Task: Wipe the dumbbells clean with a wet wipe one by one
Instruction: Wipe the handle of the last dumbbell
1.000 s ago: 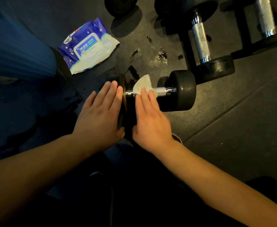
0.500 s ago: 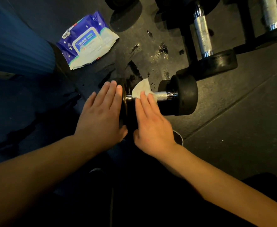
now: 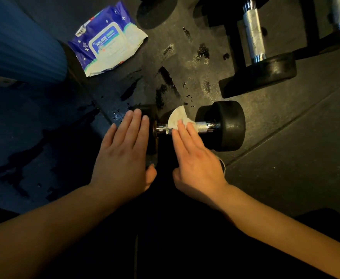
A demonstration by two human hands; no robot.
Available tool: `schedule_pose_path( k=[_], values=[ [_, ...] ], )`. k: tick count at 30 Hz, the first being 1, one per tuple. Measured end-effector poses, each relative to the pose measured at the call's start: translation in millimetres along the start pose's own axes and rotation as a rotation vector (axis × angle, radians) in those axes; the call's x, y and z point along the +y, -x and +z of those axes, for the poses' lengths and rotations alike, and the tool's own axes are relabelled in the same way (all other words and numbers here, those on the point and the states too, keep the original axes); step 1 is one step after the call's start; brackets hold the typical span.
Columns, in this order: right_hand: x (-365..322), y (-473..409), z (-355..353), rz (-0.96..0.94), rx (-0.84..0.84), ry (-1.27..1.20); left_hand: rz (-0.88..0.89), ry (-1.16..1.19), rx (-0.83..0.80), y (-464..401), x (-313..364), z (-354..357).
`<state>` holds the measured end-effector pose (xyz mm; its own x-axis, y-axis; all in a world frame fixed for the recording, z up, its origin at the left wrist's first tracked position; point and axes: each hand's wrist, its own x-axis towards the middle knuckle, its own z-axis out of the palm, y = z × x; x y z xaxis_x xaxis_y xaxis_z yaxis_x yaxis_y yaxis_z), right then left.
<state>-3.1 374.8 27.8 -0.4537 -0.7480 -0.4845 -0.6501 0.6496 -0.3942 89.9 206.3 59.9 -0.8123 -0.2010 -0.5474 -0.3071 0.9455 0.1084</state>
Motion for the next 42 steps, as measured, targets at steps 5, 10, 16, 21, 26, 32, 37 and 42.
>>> schedule_pose_path(
  k=[5, 10, 16, 21, 26, 32, 37, 42],
  values=[
    [9, 8, 1, 0.172, 0.035, -0.015, 0.017, -0.007, -0.027, -5, -1, 2],
    [-3, 4, 3, 0.015, -0.009, -0.014, 0.012, -0.012, -0.057, -12, -1, -4],
    [3, -11, 0, 0.062, 0.092, 0.011, 0.019, 0.037, -0.135, -58, -18, -26],
    [10, -24, -2, 0.076, 0.178, 0.05, 0.029, 0.028, -0.058, -79, -25, -47],
    [7, -45, -13, 0.197, 0.235, -0.017, 0.075, -0.043, -0.001, -63, -18, -42],
    [-2, -53, -2, 0.02, 0.203, 0.03, 0.063, -0.021, -0.053, -113, -30, -62],
    [13, -74, -12, 0.139, 0.325, 0.004, 0.076, -0.051, 0.031, -107, -39, -65],
    [5, -96, -18, 0.166, 0.327, -0.065, 0.068, -0.063, 0.062, -111, -43, -66]
  ],
)
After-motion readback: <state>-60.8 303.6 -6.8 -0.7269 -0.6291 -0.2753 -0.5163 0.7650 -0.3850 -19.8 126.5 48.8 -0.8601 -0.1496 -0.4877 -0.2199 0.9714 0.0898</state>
